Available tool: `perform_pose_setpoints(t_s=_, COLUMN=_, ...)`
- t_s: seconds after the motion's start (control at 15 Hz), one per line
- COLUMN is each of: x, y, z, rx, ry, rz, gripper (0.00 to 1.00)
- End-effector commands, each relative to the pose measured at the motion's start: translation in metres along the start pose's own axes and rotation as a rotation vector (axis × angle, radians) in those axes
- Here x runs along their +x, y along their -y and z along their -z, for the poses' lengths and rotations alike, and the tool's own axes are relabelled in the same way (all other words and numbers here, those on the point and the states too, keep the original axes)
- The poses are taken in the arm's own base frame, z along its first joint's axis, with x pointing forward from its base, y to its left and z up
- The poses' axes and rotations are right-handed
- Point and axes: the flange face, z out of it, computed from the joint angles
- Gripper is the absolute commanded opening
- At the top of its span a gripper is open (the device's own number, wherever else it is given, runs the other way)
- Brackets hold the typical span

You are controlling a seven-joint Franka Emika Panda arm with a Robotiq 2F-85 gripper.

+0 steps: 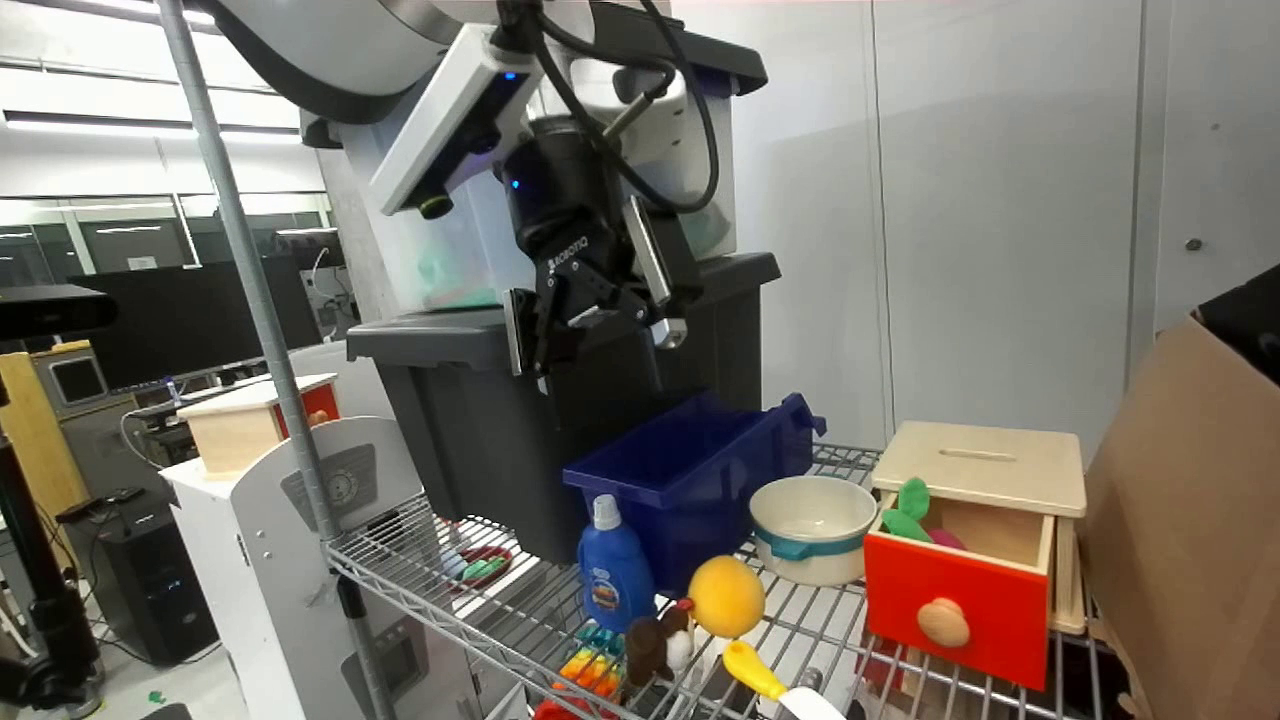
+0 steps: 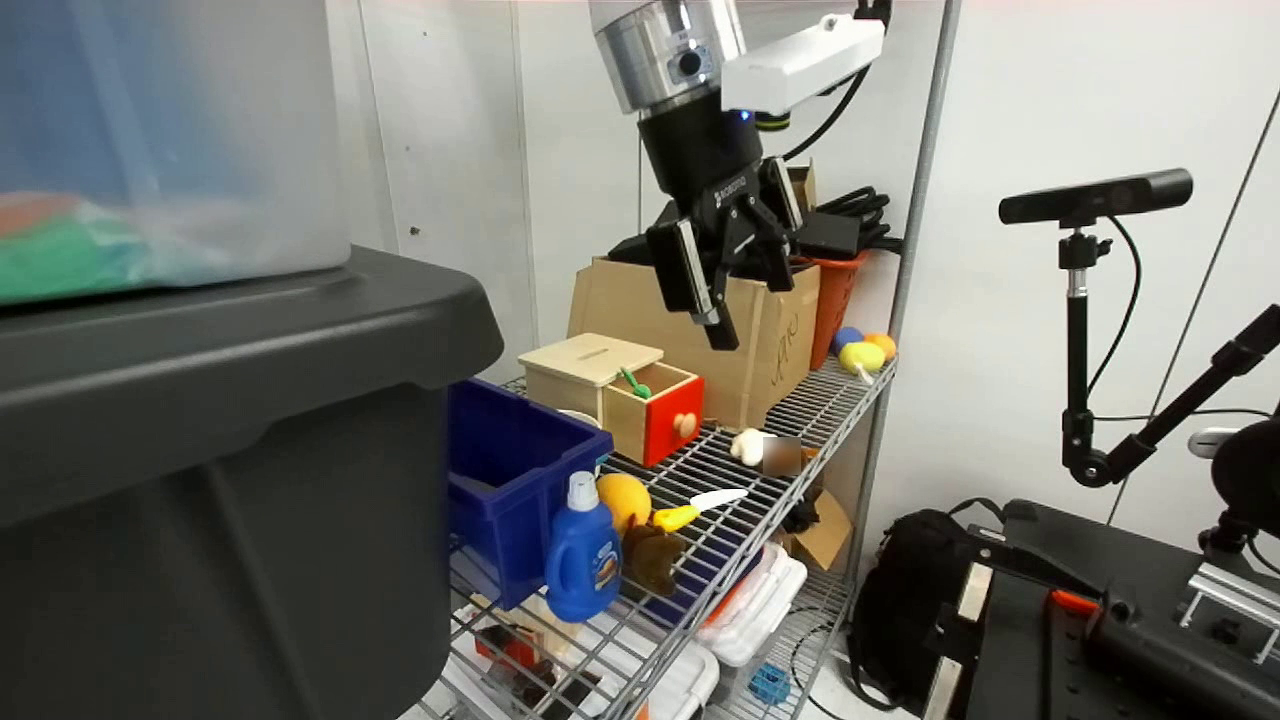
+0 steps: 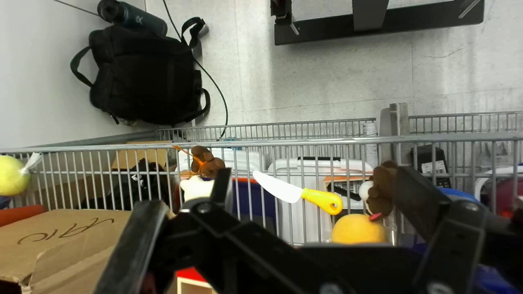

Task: Put the purple plushy in the drawer

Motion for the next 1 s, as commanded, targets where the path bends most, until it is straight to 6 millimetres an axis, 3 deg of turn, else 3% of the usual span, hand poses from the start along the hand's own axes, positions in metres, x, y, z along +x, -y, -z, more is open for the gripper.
perform_pose_setpoints(t_s=0.0, x=-0.011, y=0.007, z=0.01, rx=-0.001, ry=0.004, rz=-0.012, gripper=1.0)
perform_pose_setpoints(t_s=0.47, x=-0.005, y=0.008, z=0.011, rx=0.01, ry=-0.004, rz=0.003, gripper=1.0)
perform_pose_setpoints(t_s=0.93, x=0.029, y=0.01, z=0.022, rx=0.006, ry=-0.01, rz=0.084, gripper=1.0)
